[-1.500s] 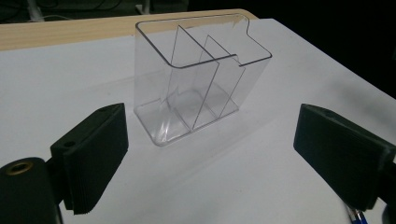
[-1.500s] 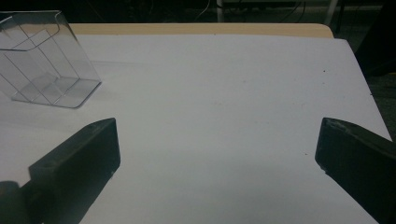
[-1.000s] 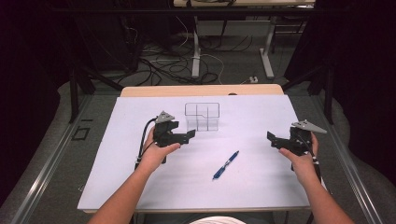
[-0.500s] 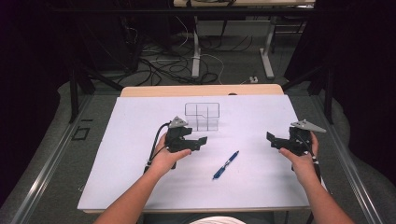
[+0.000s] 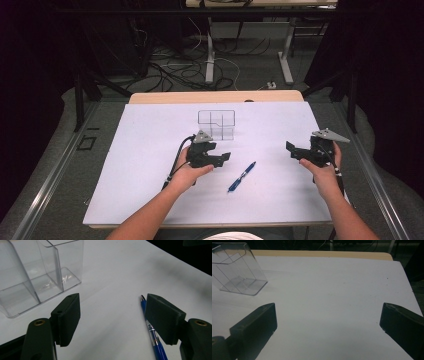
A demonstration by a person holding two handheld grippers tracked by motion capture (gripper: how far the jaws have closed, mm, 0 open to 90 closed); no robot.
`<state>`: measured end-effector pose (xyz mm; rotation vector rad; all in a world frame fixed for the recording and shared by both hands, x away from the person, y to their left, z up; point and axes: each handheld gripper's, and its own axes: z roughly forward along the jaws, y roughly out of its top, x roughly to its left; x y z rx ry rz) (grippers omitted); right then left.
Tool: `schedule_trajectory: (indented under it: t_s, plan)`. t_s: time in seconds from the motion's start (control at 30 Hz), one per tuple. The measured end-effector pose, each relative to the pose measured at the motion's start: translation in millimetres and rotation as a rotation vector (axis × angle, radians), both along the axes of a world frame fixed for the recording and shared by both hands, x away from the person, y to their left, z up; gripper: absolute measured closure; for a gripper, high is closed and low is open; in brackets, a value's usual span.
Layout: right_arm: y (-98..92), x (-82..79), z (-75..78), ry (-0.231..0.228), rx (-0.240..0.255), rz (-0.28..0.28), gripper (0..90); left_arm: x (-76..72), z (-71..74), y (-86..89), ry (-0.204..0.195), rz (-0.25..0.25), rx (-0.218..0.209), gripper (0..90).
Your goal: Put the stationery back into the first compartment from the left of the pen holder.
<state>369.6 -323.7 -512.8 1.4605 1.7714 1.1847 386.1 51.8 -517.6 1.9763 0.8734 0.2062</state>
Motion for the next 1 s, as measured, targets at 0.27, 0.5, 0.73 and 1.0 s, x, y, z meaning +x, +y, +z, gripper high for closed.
schedule_trajectory:
  t_s: [0.27,0.5,0.73,1.0]
  plan:
    - [-0.4,-0.2,0.2,0.003,-0.001,-0.004,1.2,-2.6,-2.3,-15.2,0.012,-0.015,0.018,30.0]
    - [-0.5,-0.1,0.0,0.000,-0.006,0.003,1.2,-6.6,-9.9,-24.2,0.073,-0.046,0.040,35.1]
    - [-0.4,0.4,-1.1,0.001,-0.002,0.003,1.7,-10.8,-16.5,-28.3,0.154,-0.075,0.048,44.1]
    - [0.1,0.5,-1.9,0.007,0.004,0.006,2.0,-17.3,-24.1,-34.9,0.203,-0.077,0.039,47.5]
